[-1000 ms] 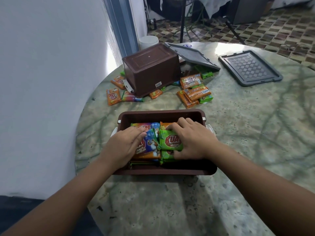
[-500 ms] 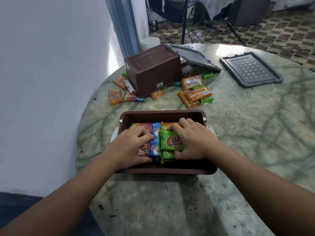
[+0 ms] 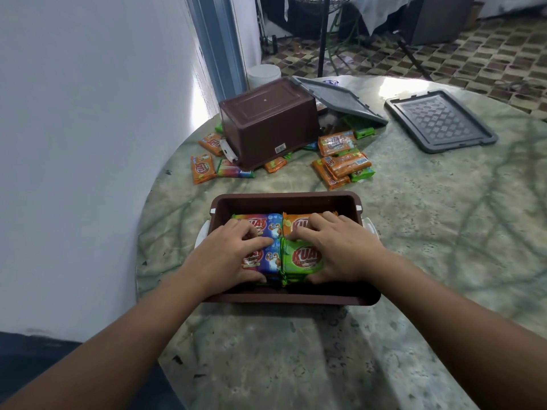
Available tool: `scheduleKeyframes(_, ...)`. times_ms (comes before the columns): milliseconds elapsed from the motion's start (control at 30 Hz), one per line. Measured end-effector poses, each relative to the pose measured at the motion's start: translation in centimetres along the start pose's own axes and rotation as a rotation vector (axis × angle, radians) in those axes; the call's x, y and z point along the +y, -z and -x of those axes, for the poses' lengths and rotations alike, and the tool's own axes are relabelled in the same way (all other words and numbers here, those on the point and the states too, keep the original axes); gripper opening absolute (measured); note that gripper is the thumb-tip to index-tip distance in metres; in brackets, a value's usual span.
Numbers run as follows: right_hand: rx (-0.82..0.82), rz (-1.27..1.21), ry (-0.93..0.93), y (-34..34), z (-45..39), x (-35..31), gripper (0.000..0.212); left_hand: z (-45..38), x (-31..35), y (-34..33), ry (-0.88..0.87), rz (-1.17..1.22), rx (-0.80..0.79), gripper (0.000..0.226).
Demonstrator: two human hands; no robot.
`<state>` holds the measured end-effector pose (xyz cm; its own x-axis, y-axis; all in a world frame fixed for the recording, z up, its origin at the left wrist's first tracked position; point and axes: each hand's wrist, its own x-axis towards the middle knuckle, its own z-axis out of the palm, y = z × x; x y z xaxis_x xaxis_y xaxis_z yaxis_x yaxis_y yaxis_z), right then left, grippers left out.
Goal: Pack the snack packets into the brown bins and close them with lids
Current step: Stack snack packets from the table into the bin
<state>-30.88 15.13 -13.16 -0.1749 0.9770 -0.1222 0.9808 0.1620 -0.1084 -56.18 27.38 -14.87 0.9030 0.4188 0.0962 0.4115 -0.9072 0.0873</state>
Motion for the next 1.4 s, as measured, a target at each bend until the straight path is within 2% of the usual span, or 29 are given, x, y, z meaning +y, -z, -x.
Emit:
scheduleKeyframes(533, 0.032, -0.019, 0.008, -0.3, 0.1, -0.1, 0.094, -0.1, 0.0, -0.1, 0.012, -0.002, 0.005, 0.08)
scheduleKeyframes(667, 0.053, -0.01, 0.013, -0.3, 0.2, 0.0, 0.087, -0.1, 0.1, 0.1, 0.025, -0.003, -0.005, 0.083)
scheduleKeyframes(767, 0.055, 0.0, 0.001, -0.2, 0.2, 0.0, 0.085, 0.0, 0.6, 0.4, 0.038, 0.023, 0.05, 0.086)
scheduleKeyframes(833, 0.129, -0.045, -0.035, 0.0, 0.4, -0.1, 0.082, 0.0, 1.0, 0.6, 0.074, 0.062, 0.131, 0.082)
scheduleKeyframes(933, 0.481, -0.111, -0.21, -0.4, 0.9, -0.2, 0.066, -0.1, 1.2, 0.8, 0.202, 0.048, 0.253, 0.078)
scheduleKeyframes(1000, 0.613, -0.18, -0.474, -0.7, 1.1, 0.0, 0.064, -0.1, 1.0, 0.7, 0.386, -0.007, 0.295, 0.08)
scheduleKeyframes(1067, 0.527, -0.38, -0.747, -1.3, 1.2, 0.7, 0.07, -0.3, 0.7, 0.5, 0.607, -0.034, 0.281, 0.084)
scheduleKeyframes(1133, 0.36, -0.629, -0.879, -1.3, 1.2, 1.4, 0.061, -0.5, 0.4, 0.4, 0.754, -0.013, 0.213, 0.087)
scheduleKeyframes(1200, 0.248, -0.762, -0.903, -1.3, 0.9, 2.0, 0.042, -0.8, -0.1, 0.2, 0.836, 0.08, 0.152, 0.088)
scheduleKeyframes(1267, 0.227, -0.786, -0.903, -1.4, 0.7, 2.3, 0.037, -1.0, -0.5, 0.4, 0.915, 0.274, 0.117, 0.083)
scheduleKeyframes(1333, 0.239, -0.795, -0.905, -1.6, 0.6, 2.5, 0.036, -1.2, -0.8, 0.4, 0.964, 0.424, 0.103, 0.062)
scheduleKeyframes(1400, 0.262, -0.803, -0.913, -1.8, 0.4, 2.6, 0.032, -1.3, -1.0, 0.5, 0.964, 0.448, 0.105, 0.044)
